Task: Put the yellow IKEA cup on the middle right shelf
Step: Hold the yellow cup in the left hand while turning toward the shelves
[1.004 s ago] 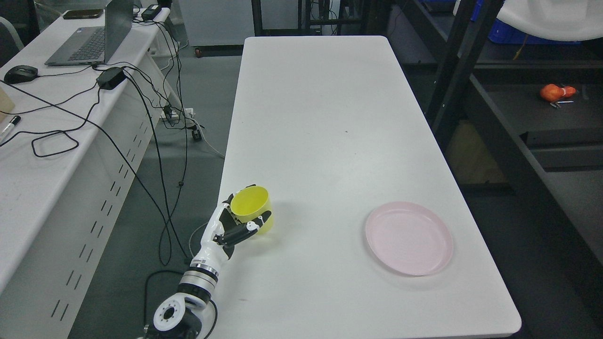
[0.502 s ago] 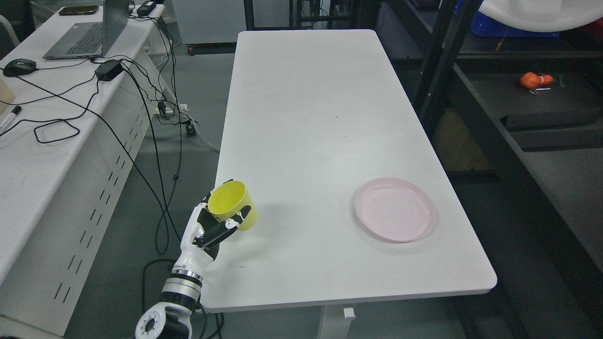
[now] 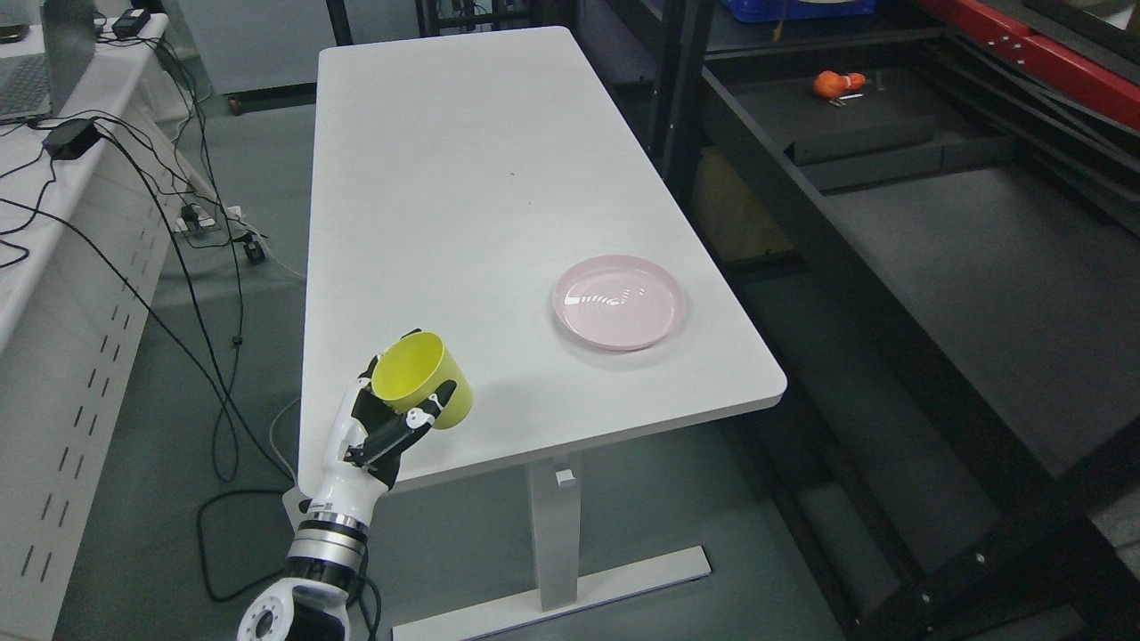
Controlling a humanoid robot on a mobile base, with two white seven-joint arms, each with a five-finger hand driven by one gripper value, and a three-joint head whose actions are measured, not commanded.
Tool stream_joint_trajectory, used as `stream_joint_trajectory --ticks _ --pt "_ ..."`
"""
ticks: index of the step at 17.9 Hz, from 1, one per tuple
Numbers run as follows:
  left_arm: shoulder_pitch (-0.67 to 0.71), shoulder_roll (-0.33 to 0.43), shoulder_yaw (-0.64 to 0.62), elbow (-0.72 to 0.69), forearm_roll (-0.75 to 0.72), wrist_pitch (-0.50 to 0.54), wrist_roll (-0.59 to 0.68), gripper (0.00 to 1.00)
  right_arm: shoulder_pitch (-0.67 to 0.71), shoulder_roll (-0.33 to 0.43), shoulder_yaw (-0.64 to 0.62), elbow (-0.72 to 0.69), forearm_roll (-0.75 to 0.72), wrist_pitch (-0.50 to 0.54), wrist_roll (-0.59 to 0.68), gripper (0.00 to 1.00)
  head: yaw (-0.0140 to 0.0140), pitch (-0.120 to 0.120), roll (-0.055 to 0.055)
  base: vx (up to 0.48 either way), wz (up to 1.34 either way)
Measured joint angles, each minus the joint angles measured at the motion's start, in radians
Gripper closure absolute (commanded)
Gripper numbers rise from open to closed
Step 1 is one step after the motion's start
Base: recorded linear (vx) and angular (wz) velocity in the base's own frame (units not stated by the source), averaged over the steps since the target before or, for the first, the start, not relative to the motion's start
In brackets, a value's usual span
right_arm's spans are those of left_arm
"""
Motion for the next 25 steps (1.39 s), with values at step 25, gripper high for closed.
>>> stream_joint_trajectory --ticks 25 --pt "0.042 0.000 -0.069 -0.043 0.011 -0.066 0.005 1.00 0.001 0.000 0.000 0.000 0.000 0.000 0.000 0.01 0.0000 -0.001 0.000 -0.214 -0.92"
